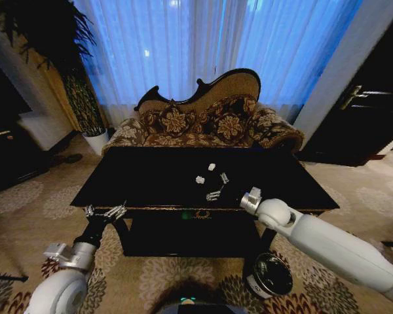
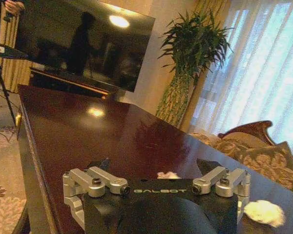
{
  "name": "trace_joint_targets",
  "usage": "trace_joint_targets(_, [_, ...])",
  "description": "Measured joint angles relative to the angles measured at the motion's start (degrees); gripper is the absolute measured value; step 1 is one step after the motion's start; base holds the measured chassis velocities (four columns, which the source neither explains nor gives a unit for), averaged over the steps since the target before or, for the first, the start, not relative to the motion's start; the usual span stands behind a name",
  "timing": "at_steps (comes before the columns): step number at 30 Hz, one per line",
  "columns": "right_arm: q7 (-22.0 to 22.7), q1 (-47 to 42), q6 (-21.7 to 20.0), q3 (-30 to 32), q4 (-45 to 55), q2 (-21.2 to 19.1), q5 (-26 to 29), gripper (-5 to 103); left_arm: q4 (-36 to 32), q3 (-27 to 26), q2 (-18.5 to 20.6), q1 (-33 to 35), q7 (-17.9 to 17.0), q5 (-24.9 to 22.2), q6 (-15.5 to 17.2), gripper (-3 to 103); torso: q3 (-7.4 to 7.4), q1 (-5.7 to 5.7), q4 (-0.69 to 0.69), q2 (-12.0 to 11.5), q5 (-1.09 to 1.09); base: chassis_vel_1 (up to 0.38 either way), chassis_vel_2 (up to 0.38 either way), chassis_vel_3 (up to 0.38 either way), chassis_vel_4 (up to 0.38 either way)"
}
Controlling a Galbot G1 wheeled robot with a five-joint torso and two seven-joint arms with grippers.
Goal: Move to the front of the table and place the trash on the table into the trash bin.
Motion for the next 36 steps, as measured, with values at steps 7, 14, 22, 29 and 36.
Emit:
trace_joint_targets(7, [0.40,6.15,-0.01,-5.67,-2.56,3.45,0.91,100,0.00,-0.29,-0.02,0.39,0.00,-0.11,0.02,100,0.00,0.00,0.01,0.00,0.00,0.000,0.000,0.000,0.000])
trace_joint_targets(14, [0.46,11.62,0.16,-10.55,-5.18,5.62,1.57,100,0.02,-0.27,-0.20,0.49,0.02,-0.34,0.02,100,0.00,0.00,0.01,0.00,0.00,0.000,0.000,0.000,0.000])
trace_joint_targets(22, [-0.12,15.90,0.81,-12.96,-8.93,7.16,2.54,100,0.20,-0.68,-0.39,0.53,0.33,-0.99,0.02,100,0.00,-0.01,0.01,0.00,0.00,0.000,0.000,0.000,0.000])
trace_joint_targets(29, [-0.82,14.98,1.48,-12.49,-10.90,7.75,2.40,100,0.63,-0.54,-0.29,-0.10,0.37,-1.00,-0.07,100,0.00,-0.01,0.01,0.00,0.01,0.000,0.000,0.000,0.000])
trace_joint_targets(36, [-1.73,13.03,2.17,-10.43,-12.29,6.91,1.96,100,1.01,-0.66,-0.43,0.04,0.65,-0.98,-0.32,100,0.00,0.00,0.01,0.00,0.01,0.000,0.000,0.000,0.000])
